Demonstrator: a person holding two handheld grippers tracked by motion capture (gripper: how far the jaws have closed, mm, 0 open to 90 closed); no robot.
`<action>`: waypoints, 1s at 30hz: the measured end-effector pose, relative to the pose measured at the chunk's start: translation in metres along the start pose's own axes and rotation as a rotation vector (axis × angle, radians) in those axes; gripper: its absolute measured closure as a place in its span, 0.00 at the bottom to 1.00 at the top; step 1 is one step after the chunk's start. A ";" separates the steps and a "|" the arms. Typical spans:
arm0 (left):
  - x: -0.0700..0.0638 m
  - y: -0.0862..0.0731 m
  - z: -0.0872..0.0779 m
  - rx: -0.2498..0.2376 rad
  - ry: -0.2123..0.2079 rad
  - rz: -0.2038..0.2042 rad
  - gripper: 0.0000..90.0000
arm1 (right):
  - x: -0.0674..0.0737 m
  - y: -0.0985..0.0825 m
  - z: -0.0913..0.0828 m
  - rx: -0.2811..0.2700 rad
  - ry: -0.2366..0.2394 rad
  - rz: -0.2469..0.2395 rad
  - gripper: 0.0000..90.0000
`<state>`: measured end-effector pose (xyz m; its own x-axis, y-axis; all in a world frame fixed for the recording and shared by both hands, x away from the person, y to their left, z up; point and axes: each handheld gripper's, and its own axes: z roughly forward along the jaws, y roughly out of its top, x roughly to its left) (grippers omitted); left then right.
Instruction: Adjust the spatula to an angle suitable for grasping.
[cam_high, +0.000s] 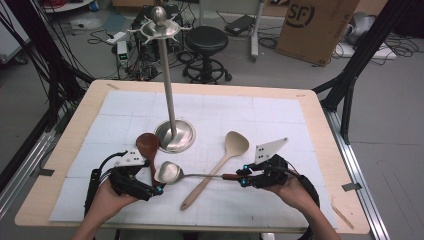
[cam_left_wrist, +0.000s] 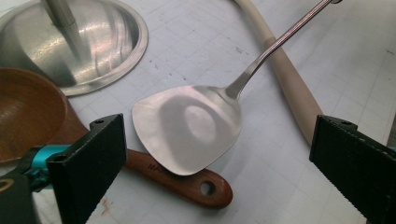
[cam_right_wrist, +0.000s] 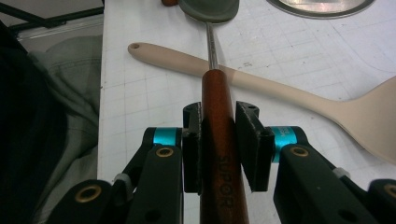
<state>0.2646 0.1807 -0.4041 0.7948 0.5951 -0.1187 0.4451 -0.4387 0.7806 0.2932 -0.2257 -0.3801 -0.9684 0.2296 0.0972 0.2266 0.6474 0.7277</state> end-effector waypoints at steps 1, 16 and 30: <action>0.000 0.001 0.001 0.005 -0.003 0.004 0.05 | 0.000 0.000 0.001 -0.003 0.001 -0.003 0.81; -0.010 0.019 0.024 0.016 -0.054 0.038 0.15 | 0.000 0.013 0.002 0.009 0.013 -0.008 0.81; -0.014 0.031 0.052 0.024 -0.100 0.055 0.39 | -0.002 0.021 0.004 0.009 0.021 0.015 0.81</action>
<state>0.2884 0.1236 -0.4098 0.8549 0.5003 -0.1373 0.4082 -0.4854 0.7731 0.3002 -0.2092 -0.3677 -0.9668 0.2243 0.1223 0.2420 0.6505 0.7200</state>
